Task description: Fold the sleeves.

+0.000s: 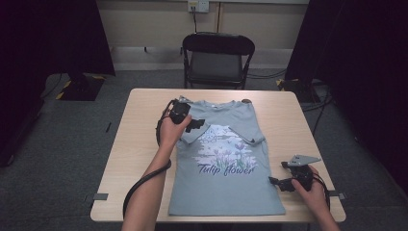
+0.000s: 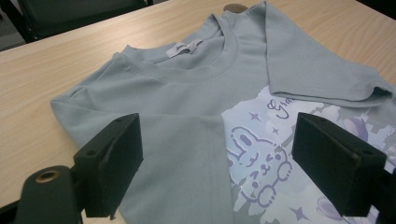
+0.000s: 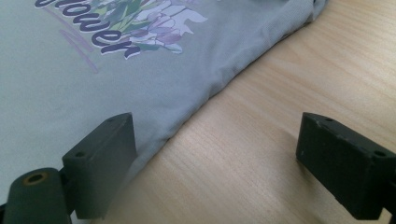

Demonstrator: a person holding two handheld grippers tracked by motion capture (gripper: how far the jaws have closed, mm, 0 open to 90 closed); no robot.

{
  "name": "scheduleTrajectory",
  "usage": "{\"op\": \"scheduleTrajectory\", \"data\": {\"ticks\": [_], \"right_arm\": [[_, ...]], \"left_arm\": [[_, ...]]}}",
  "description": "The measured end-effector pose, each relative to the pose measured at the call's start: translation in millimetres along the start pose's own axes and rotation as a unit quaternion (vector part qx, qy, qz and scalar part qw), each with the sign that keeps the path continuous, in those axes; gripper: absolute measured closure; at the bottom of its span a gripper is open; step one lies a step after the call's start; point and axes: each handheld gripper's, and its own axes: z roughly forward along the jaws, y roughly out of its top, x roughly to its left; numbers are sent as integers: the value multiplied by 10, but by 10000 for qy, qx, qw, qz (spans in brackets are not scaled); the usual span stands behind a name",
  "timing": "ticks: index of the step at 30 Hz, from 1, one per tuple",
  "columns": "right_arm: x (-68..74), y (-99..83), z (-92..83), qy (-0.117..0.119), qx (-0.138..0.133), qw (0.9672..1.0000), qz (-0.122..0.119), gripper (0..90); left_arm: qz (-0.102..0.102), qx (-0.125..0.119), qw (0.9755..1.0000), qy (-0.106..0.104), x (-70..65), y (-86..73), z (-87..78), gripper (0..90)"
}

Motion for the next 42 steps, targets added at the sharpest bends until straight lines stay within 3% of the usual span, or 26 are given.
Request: {"op": "scheduleTrajectory", "data": {"ticks": [23,42], "right_arm": [[0,0,0,0,-1,10000,-1,112],[0,0,0,0,-1,10000,-2,112]], "left_arm": [[53,80,9999,-113,34,-203,-149,162],[-16,63,9998,-186,65,-391,-226,163]]}}
